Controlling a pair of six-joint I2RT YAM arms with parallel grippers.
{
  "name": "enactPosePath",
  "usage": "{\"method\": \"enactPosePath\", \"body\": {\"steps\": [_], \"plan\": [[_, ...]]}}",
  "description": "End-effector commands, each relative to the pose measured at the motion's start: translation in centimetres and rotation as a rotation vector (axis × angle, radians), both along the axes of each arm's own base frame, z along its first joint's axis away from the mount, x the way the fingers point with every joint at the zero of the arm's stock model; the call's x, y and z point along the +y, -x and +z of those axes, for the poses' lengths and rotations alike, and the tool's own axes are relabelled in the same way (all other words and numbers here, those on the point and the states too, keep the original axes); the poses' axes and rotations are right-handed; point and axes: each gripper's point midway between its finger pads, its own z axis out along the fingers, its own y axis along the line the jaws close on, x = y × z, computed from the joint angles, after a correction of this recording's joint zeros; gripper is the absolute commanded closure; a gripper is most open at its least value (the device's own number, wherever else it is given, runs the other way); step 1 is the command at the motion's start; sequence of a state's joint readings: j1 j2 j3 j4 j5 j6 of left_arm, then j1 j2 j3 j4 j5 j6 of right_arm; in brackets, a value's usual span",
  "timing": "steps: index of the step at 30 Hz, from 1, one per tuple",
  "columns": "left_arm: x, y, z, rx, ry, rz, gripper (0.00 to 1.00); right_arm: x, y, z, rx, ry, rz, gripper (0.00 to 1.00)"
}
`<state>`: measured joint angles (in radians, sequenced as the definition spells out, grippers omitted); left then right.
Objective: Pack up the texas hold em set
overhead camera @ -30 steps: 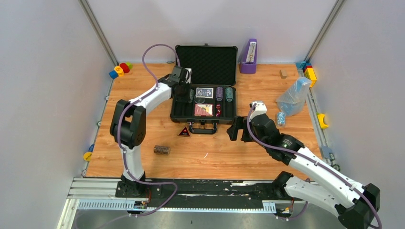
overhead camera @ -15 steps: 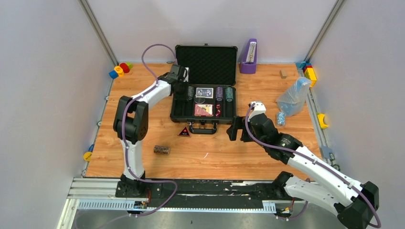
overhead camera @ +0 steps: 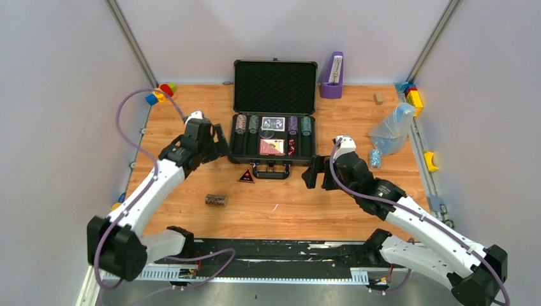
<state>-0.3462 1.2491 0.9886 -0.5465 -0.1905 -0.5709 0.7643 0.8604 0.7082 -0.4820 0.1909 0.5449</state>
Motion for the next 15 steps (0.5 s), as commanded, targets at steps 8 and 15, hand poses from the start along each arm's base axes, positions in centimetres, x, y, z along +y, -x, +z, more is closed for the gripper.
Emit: {"method": "enactPosePath", "body": {"steps": [8, 15], "plan": [[4.7, 10.0, -2.0, 0.024, 0.402, 0.679, 0.0, 0.3, 0.6, 2.9, -0.058, -0.102, 0.022, 0.0], [6.0, 12.3, -3.8, 0.088, 0.401, 0.829, 0.0, -0.1, 1.1, 3.6, -0.091, -0.137, 0.022, 0.01]]}}
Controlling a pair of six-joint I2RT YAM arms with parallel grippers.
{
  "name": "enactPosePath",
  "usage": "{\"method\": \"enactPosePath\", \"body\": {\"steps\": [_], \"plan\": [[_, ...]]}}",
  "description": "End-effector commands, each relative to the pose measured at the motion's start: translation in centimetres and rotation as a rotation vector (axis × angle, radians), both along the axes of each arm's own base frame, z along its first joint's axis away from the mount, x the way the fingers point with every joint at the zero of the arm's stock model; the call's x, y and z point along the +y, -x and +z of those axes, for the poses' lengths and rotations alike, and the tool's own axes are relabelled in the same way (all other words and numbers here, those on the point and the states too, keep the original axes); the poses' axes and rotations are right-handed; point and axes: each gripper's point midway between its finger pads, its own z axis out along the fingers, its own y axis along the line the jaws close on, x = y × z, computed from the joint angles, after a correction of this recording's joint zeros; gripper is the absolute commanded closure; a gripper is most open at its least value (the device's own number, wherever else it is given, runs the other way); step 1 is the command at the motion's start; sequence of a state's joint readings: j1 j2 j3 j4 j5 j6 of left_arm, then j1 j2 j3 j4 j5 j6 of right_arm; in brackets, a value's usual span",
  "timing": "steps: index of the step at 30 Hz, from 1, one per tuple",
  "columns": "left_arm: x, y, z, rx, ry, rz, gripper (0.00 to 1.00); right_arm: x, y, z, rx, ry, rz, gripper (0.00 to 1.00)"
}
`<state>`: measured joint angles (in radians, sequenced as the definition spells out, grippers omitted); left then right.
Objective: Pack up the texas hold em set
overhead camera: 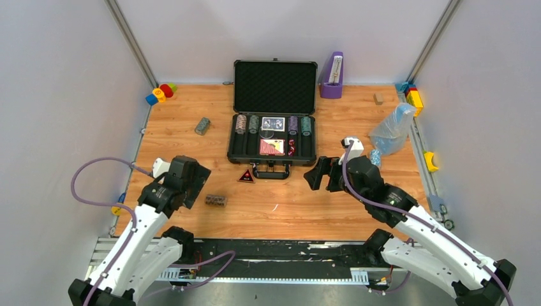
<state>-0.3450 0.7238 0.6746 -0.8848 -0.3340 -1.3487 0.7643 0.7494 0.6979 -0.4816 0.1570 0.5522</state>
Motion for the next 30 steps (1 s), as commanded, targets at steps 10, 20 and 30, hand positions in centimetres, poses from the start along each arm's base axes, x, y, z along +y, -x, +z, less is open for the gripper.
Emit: {"method": "enactPosePath", "body": {"steps": [10, 20, 30], "plan": [[-2.3, 0.4, -6.5, 0.195, 0.169, 0.138, 0.0, 0.0, 0.1, 1.7, -0.051, -0.054, 0.003, 0.02], [-3.3, -0.8, -9.3, 0.239, 0.175, 0.118, 0.19, -0.1, -0.1, 1.2, -0.043, -0.039, -0.006, 0.02], [-4.0, -3.3, -8.3, 0.269, -0.03, -0.218, 0.88, 0.0, -0.3, 0.7, -0.029, -0.024, -0.008, 0.02]]}}
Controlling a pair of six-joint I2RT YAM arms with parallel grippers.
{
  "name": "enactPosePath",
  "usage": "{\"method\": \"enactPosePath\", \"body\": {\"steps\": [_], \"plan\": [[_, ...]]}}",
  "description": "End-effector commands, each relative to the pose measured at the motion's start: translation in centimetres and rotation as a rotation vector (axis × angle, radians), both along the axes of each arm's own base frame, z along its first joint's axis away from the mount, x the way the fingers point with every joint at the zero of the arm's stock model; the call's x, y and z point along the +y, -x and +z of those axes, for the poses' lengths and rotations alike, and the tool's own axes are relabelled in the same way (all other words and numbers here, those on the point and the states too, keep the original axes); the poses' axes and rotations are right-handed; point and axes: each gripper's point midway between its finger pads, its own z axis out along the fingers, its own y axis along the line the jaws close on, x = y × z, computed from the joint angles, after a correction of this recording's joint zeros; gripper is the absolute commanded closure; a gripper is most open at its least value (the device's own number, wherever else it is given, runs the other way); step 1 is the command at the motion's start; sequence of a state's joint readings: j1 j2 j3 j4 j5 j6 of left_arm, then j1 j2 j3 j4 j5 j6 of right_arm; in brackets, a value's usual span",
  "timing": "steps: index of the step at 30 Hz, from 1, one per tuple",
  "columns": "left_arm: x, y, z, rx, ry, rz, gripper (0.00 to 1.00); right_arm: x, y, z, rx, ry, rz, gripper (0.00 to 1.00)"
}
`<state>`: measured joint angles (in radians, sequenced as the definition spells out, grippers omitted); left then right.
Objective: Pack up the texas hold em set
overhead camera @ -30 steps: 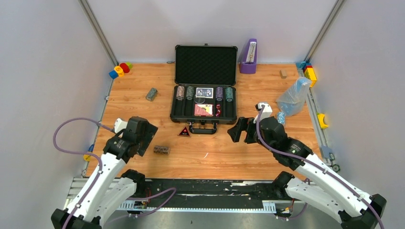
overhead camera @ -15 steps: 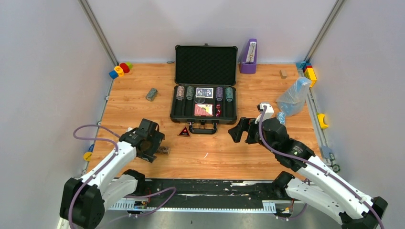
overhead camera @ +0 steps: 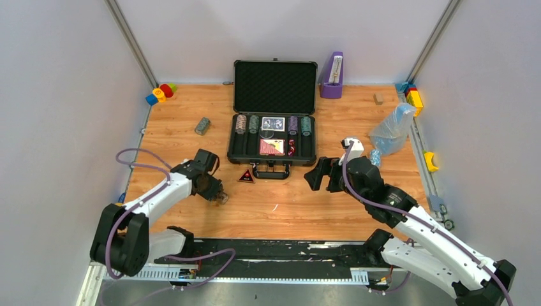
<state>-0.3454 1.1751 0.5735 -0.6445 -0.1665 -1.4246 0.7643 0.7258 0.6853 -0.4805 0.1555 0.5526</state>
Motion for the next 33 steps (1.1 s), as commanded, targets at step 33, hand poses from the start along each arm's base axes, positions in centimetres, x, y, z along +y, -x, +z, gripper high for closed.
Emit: {"method": "enactPosePath", "body": {"steps": [33], "plan": [[-7.9, -22.5, 12.1, -0.416, -0.489, -1.129, 0.8, 0.4, -2.4, 0.8, -0.025, 0.039, -0.057, 0.02]]}}
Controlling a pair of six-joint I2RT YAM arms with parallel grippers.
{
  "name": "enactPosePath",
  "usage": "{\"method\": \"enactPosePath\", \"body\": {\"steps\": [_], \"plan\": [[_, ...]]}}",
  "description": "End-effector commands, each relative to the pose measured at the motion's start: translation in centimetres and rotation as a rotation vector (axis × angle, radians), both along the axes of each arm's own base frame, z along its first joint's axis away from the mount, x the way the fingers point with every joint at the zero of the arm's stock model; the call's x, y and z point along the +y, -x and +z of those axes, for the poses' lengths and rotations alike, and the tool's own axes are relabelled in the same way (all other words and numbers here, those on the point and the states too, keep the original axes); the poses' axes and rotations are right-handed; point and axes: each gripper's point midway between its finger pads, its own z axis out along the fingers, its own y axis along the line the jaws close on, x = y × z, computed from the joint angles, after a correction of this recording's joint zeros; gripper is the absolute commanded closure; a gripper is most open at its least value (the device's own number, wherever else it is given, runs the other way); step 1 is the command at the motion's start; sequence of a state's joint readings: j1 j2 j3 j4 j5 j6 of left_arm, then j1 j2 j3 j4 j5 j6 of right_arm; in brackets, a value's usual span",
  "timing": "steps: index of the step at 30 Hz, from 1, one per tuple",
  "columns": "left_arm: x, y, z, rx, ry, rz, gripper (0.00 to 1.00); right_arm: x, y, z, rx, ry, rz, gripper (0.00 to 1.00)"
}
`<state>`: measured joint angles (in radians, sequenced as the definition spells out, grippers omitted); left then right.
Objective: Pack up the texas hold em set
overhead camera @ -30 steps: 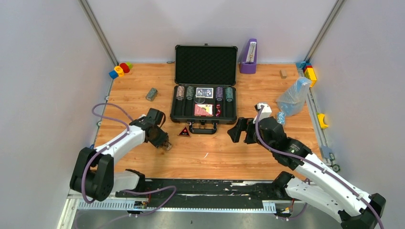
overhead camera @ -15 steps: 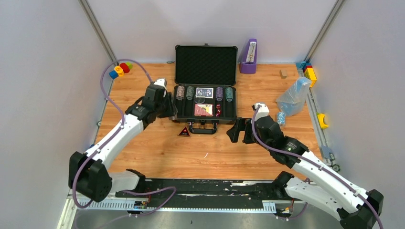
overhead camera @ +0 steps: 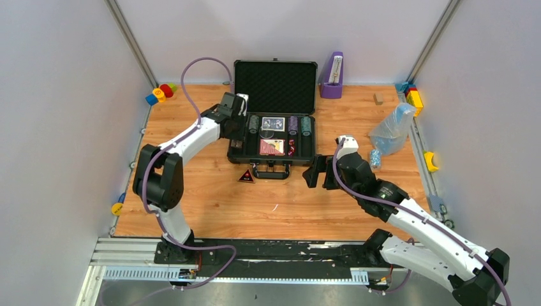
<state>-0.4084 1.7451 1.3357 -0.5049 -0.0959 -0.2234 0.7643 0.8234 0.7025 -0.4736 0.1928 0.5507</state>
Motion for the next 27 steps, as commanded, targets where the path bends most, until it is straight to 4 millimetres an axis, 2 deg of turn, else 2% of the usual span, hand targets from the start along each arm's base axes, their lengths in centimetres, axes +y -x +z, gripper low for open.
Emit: {"method": "enactPosePath", "body": {"steps": [1, 3, 5, 7, 8, 9, 10, 11, 12, 14, 15, 16, 17, 18, 19, 20, 22, 27], "plan": [[-0.4, -3.4, 3.3, -0.083, -0.003, -0.009, 0.5, 0.3, -1.3, 2.5, -0.064, -0.026, -0.022, 0.02], [-0.6, -3.4, 2.8, -0.038, -0.011, -0.007, 0.03, 0.4, -1.3, 2.5, -0.062, -0.023, -0.02, 0.02], [-0.4, -3.3, 2.6, -0.018, -0.023, 0.006, 0.01, 0.4, -1.4, 2.6, -0.065, -0.024, -0.022, 0.02], [0.1, -3.0, 3.0, -0.023, -0.035, 0.021, 0.0, 0.4, -1.4, 2.7, -0.066, -0.026, -0.023, 0.02], [0.3, -3.0, 3.8, -0.044, -0.037, 0.03, 0.0, 0.4, -1.3, 2.6, -0.064, -0.028, -0.021, 0.02], [0.6, -2.6, 3.7, -0.042, -0.04, 0.037, 0.0, 0.4, -1.3, 2.6, -0.063, -0.028, -0.022, 0.02], [0.7, -2.4, 4.7, -0.062, -0.029, 0.037, 0.01, 0.4, -1.2, 2.5, -0.059, -0.029, -0.02, 0.02], [0.8, -1.8, 4.4, -0.051, -0.028, 0.029, 0.02, 0.4, -1.2, 2.4, -0.057, -0.029, -0.018, 0.02], [0.5, -0.8, 4.4, -0.042, -0.006, 0.006, 0.04, 0.4, -1.1, 2.3, -0.055, -0.027, -0.017, 0.02], [-0.1, 0.8, 3.9, -0.015, 0.038, -0.041, 0.21, 0.4, -1.1, 2.2, -0.054, -0.027, -0.016, 0.02], [-0.2, 1.3, 3.6, -0.005, 0.049, -0.05, 0.26, 0.4, -1.1, 2.2, -0.055, -0.027, -0.015, 0.02], [-0.7, 2.4, 3.0, 0.02, 0.085, -0.073, 0.42, 0.3, -1.1, 2.2, -0.057, -0.028, -0.016, 0.02], [-0.8, 2.9, 2.6, 0.033, 0.097, -0.081, 0.51, 0.3, -1.1, 2.2, -0.057, -0.028, -0.016, 0.02], [-1.1, 3.9, 1.7, 0.06, 0.124, -0.096, 0.68, 0.3, -1.0, 2.2, -0.057, -0.028, -0.015, 0.02], [-1.3, 4.4, 1.6, 0.065, 0.139, -0.103, 0.75, 0.4, -1.0, 2.1, -0.054, -0.026, -0.014, 0.02], [-1.5, 5.1, 0.6, 0.087, 0.156, -0.111, 0.9, 0.4, -1.0, 2.0, -0.05, -0.026, -0.012, 0.02], [-1.6, 5.7, -0.3, 0.101, 0.173, -0.113, 1.0, 0.6, -1.0, 2.0, -0.045, -0.029, -0.007, 0.02], [-1.2, 5.5, -1.9, 0.115, 0.148, -0.085, 1.0, 0.8, -0.9, 2.0, -0.04, -0.037, 0.0, 0.02]]}}
